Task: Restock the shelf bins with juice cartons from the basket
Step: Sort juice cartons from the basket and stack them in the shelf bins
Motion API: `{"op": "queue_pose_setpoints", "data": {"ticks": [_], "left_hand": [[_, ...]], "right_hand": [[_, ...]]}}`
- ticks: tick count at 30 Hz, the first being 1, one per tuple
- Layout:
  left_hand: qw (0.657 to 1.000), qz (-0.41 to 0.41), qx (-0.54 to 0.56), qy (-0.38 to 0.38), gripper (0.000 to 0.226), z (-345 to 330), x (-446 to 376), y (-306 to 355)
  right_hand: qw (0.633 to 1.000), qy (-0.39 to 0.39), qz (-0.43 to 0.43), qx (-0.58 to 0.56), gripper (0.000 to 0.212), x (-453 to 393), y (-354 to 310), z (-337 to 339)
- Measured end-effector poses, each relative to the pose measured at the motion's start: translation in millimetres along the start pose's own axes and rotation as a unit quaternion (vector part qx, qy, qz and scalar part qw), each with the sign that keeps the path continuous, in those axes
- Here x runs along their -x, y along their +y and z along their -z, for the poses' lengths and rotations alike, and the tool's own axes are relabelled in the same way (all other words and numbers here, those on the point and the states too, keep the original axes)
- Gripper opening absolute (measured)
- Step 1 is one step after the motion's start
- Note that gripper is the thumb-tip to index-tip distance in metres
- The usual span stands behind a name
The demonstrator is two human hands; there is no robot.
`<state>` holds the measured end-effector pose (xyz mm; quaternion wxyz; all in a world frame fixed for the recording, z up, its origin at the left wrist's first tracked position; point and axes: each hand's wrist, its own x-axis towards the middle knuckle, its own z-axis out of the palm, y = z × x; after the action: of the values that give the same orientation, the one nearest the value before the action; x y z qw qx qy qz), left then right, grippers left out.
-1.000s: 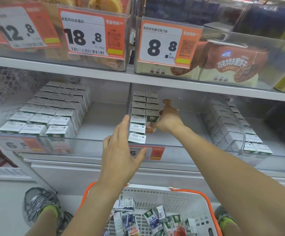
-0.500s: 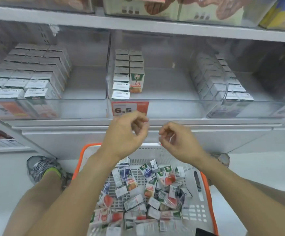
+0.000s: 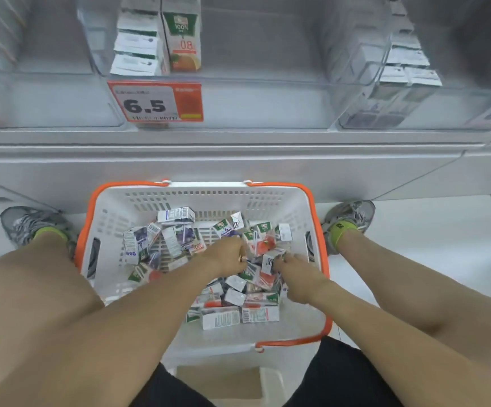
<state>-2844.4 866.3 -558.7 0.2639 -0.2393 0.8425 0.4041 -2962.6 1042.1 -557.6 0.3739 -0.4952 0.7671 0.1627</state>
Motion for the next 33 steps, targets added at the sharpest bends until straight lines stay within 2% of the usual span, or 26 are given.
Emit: {"op": "queue_pose_setpoints", "data": {"ticks": [2, 4, 6, 8, 10, 13, 15, 20, 24, 30, 33], "left_hand": [[0.998, 0.029, 0.008, -0.049, 0.026, -22.9, -8.4, -8.7], [0.996, 0.056, 0.015, -0.071, 0.042, -39.6, -15.8, -20.5], [0.993, 0.087, 0.024, -0.077, 0.053, -52.2, -20.5, -33.9], [0.990, 0.107, 0.045, -0.077, 0.058, -62.0, -23.7, -44.8], [0.990, 0.112, 0.060, -0.063, 0.059, -71.4, -26.0, -53.3], [0.992, 0.101, 0.075, -0.033, 0.055, -84.8, -27.8, -63.5], [0.990, 0.100, 0.095, -0.016, 0.053, -89.4, -27.2, -67.1], [0.986, 0.123, 0.114, -0.002, 0.076, -93.9, -28.0, -62.0], [0.977, 0.167, 0.121, 0.050, 0.064, -103.5, -30.4, -53.4], [0.967, 0.189, 0.169, 0.037, 0.053, -71.3, -21.9, -53.6], [0.962, 0.168, 0.213, 0.022, 0.064, -33.2, -9.0, -52.0]], "right_hand": [[0.999, 0.016, 0.022, -0.020, 0.043, -7.7, -1.5, -0.3], [0.998, 0.006, 0.024, -0.061, 0.039, -12.5, -7.4, -3.3], [0.997, -0.040, 0.018, -0.068, 0.050, -14.2, -14.1, -12.5], [0.995, -0.087, 0.016, -0.056, 0.071, -13.7, -17.1, -24.8], [0.989, -0.124, 0.011, -0.083, 0.081, -12.4, -17.3, -35.3], [0.981, -0.134, -0.012, -0.140, 0.059, -13.1, -17.4, -44.1], [0.979, -0.132, -0.021, -0.155, 0.055, -13.8, -18.6, -43.9], [0.978, -0.135, -0.034, -0.158, 0.053, -17.5, -23.9, -38.7], [0.976, -0.127, -0.050, -0.171, 0.057, -14.4, -26.2, -37.3], [0.984, -0.134, -0.047, -0.104, 0.058, -3.9, -22.8, 15.9], [0.988, -0.121, -0.025, -0.088, 0.054, 13.2, -21.9, 62.9]]}}
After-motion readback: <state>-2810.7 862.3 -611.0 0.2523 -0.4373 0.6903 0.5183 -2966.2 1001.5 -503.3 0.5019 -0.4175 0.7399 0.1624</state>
